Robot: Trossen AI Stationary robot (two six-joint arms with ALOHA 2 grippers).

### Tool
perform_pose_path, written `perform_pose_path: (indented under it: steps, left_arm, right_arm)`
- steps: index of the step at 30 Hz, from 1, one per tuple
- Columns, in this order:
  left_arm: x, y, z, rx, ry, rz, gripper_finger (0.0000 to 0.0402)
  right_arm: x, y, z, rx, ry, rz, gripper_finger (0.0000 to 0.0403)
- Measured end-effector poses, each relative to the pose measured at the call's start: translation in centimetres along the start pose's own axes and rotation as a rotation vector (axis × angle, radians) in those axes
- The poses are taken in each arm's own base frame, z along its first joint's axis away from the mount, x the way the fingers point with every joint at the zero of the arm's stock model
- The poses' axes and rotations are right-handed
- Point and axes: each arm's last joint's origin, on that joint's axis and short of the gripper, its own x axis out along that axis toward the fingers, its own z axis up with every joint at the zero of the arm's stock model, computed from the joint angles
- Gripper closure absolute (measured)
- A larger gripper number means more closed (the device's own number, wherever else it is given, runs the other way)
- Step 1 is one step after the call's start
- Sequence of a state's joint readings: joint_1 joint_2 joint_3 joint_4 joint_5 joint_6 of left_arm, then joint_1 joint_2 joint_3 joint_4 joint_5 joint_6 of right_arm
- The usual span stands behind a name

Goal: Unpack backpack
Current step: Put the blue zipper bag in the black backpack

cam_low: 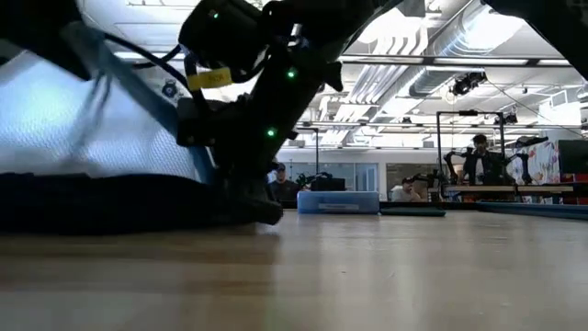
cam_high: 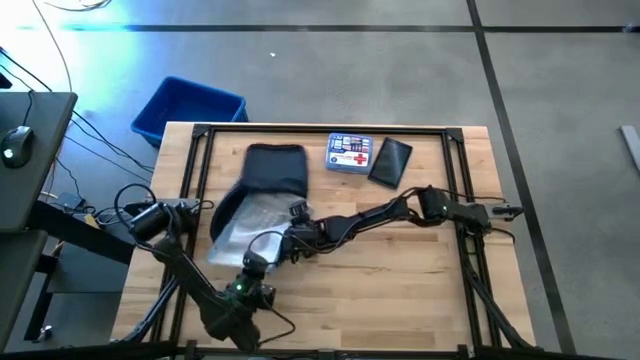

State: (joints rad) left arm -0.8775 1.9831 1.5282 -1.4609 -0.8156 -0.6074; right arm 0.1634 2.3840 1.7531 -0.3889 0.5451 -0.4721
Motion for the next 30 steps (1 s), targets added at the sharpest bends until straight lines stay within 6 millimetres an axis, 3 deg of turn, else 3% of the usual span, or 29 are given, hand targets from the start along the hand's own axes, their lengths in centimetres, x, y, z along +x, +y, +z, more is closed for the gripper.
perform_pose_path:
  steps: [6, 10, 14, 21, 30]
  left_arm:
    - [-3.7, -0.1, 1.1, -0.126, -0.078, -0.162, 0.0313]
    - [-6.9, 1.1, 1.4, -0.221, -0.193, -0.133, 0.0302]
    - [-8.0, 2.0, 0.9, -0.270, -0.263, -0.021, 0.0300]
    - [-6.5, 3.4, 1.2, -0.333, -0.231, 0.023, 0.0300]
    - [-1.1, 5.3, 1.9, -0.385, -0.039, 0.055, 0.0308]
  right_arm:
    - [-1.0, 1.0, -0.5, -0.046, 0.051, 0.146, 0.0242]
    - [-2.4, 2.8, -0.6, -0.118, 0.102, 0.196, 0.0238]
    - [-4.6, 4.8, 0.0, -0.183, 0.094, 0.246, 0.0261]
    - [-9.7, 9.7, 0.8, -0.281, 0.097, 0.257, 0.0290]
    - [-13.9, 14.3, 0.6, -0.272, 0.118, 0.201, 0.0293]
